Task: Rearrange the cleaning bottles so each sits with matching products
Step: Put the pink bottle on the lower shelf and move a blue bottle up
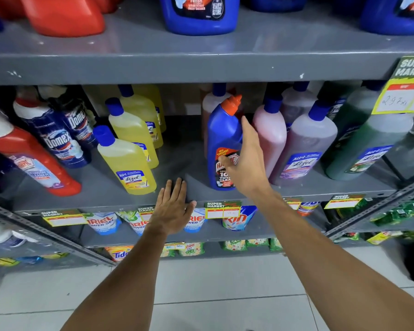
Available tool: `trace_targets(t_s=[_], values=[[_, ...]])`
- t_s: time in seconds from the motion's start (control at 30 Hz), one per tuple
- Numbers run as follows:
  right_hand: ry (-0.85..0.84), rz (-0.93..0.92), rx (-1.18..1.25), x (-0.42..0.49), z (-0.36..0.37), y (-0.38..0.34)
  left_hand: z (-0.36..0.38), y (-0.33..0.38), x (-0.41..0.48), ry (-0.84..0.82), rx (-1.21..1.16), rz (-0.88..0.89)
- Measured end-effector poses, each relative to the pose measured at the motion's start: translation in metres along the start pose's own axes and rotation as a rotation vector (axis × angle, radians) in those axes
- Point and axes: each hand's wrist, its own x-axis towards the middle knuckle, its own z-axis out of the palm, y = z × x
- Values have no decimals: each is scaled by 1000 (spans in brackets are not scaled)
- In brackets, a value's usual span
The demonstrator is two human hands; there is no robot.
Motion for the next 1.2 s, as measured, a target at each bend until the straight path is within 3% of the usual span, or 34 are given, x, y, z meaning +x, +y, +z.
trace_targets(t_s=[0.3, 0.6, 0.7, 0.83, 0.97, 1.2], values=[[41, 2, -78, -5, 2, 3, -1, 0, 2, -17, -4, -15], [29, 81, 68, -35, -8, 15, -9, 8, -1, -28, -41, -74], [9, 52, 126, -50, -15, 12, -22, 18, -16, 139, -116, -50], [-24, -2, 146, -70, -28, 7, -57, 27, -42, 431, -21, 3], [-73, -43, 164, -70, -50, -15, -101, 37, -63, 609, 37, -3], [-50, -295, 241, -47, -105, -99, -210, 66, -92, 914, 108, -62]])
